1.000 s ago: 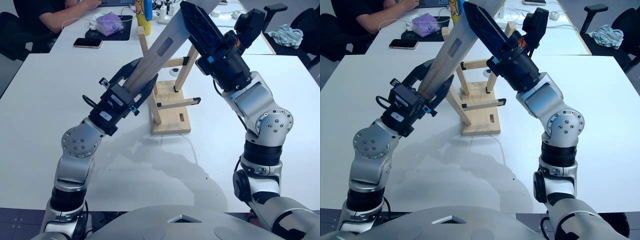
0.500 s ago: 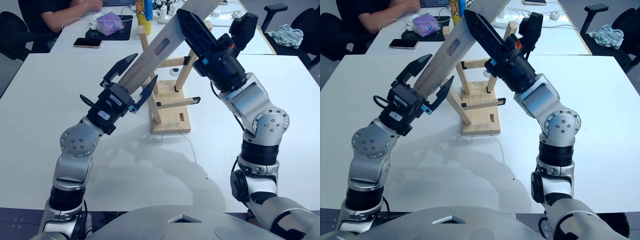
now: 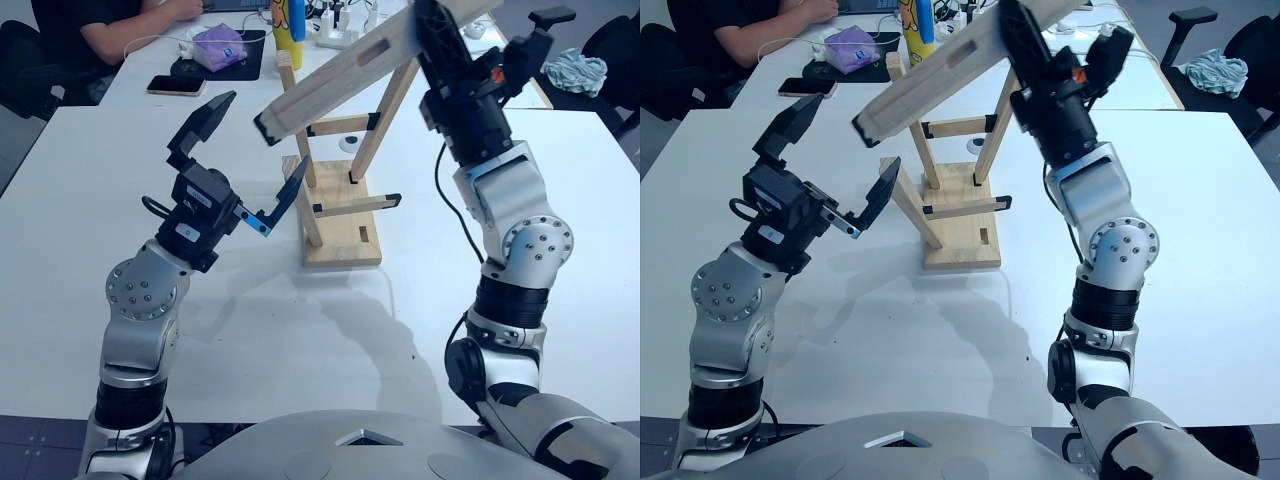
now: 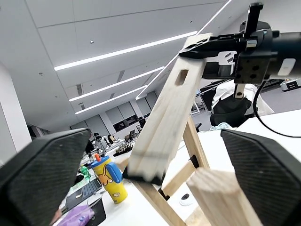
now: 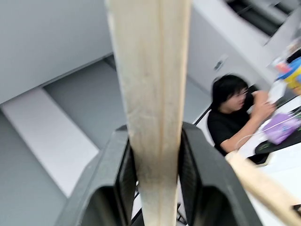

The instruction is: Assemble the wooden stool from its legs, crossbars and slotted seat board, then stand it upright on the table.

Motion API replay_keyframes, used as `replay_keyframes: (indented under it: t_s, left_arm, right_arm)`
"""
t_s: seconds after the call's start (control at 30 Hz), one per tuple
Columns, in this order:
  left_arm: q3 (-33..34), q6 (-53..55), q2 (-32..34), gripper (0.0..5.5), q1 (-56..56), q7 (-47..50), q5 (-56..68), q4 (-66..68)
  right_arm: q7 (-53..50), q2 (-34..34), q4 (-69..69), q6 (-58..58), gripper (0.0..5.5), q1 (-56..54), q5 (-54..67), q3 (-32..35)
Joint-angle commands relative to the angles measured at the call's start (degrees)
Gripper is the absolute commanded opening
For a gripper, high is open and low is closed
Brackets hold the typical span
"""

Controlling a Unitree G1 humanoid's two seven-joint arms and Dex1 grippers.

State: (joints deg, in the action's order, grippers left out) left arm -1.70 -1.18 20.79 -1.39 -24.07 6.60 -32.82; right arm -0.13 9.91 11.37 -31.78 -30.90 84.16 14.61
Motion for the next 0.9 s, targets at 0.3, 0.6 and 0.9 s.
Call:
replay_keyframes:
  t_s: [0.3, 0.6, 0.9]
  left_arm:
    - [-0.67, -6.37, 0.36, 5.4, 12.8, 0.4, -4.07, 1.3]
    - [-2.28, -8.01, 0.55, 5.4, 16.67, 0.35, -6.83, 1.77]
    - [-4.34, -7.99, -1.08, 5.4, 19.72, 2.3, -9.8, 2.41]
  right_arm:
    - [-2.04, 14.64, -2.35, -7.06, 1.05, 3.91, 4.59, 10.36]
    - [-0.25, 17.6, -5.86, -7.47, 1.05, 9.3, -2.81, 12.15]
    - [-1.69, 14.49, -4.25, -8.48, 1.05, 15.45, -8.98, 10.75]
